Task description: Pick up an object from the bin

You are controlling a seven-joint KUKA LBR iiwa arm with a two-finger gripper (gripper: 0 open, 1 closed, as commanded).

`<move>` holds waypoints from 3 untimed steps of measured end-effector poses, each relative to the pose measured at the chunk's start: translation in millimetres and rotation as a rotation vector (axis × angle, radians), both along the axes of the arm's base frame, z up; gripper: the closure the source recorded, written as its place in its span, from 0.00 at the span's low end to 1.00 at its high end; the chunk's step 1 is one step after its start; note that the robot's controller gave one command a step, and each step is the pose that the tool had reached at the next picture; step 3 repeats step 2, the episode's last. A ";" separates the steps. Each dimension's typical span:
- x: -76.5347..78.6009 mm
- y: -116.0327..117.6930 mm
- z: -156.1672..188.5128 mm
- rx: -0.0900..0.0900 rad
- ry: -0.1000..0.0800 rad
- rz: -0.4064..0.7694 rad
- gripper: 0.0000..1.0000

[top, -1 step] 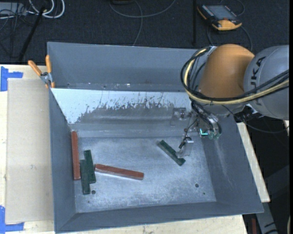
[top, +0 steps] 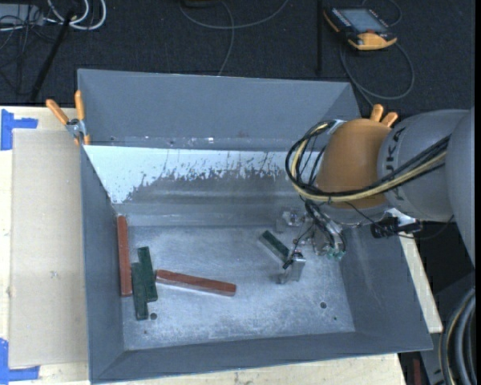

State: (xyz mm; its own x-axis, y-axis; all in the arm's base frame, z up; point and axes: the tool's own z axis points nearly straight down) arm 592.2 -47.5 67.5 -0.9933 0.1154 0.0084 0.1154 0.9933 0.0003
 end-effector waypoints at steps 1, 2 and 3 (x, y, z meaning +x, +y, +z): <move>2.5 0.2 4.4 -0.001 -0.008 0.003 1.00; 13.5 24.2 139.5 -0.001 -0.018 -0.121 1.00; 13.5 24.2 139.5 -0.001 -0.018 -0.121 1.00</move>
Offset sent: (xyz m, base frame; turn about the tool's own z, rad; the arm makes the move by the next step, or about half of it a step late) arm 0.0000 0.0000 0.0000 0.0000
